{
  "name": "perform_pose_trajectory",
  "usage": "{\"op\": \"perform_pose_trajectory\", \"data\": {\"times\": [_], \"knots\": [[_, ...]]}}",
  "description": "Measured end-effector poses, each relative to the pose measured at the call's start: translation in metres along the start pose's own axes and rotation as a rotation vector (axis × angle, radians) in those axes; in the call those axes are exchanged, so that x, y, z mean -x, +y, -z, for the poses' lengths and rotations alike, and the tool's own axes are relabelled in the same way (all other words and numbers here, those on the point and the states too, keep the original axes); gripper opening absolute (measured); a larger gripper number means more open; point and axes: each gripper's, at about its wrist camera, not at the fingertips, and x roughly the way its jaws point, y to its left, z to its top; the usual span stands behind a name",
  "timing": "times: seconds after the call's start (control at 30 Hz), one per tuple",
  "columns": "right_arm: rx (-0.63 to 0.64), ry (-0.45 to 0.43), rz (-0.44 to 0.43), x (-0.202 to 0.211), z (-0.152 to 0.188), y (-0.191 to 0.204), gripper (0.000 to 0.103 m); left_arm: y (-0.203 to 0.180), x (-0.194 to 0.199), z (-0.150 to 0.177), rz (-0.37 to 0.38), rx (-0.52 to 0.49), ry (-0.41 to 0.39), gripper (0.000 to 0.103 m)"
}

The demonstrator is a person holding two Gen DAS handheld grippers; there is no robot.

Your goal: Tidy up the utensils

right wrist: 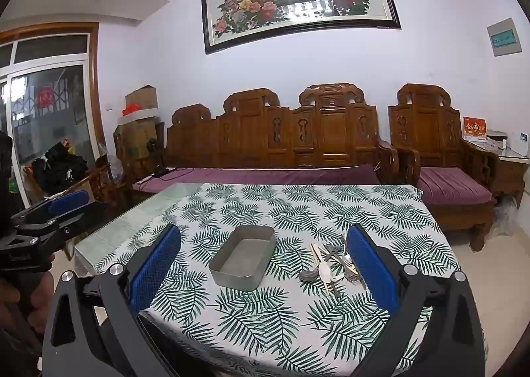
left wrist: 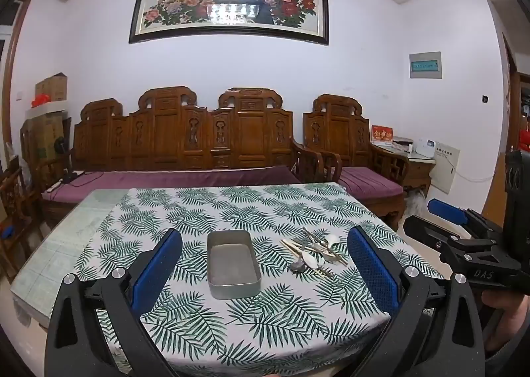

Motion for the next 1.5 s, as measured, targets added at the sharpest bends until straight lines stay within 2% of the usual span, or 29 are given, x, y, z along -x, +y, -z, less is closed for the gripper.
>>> {"op": "perform_pose_trajectory", "data": {"times": [0.93, 0.97, 1.5], "knots": [[0.001, -0.004, -0.001, 0.001, 0.0, 0.0, 0.101, 0.0, 0.0, 0.0, 0.0, 0.0, 0.0, 0.097], [0.002, -0.004, -0.001, 0.001, 0.0, 0.0, 0.101, -0.011, 0.0, 0.002, 0.001, -0.001, -0.001, 0.097], [0.002, -0.005, -0.001, 0.001, -0.001, 0.0, 0.101, -0.014, 0.006, 0.003, 0.001, -0.001, 0.0, 0.097]]}}
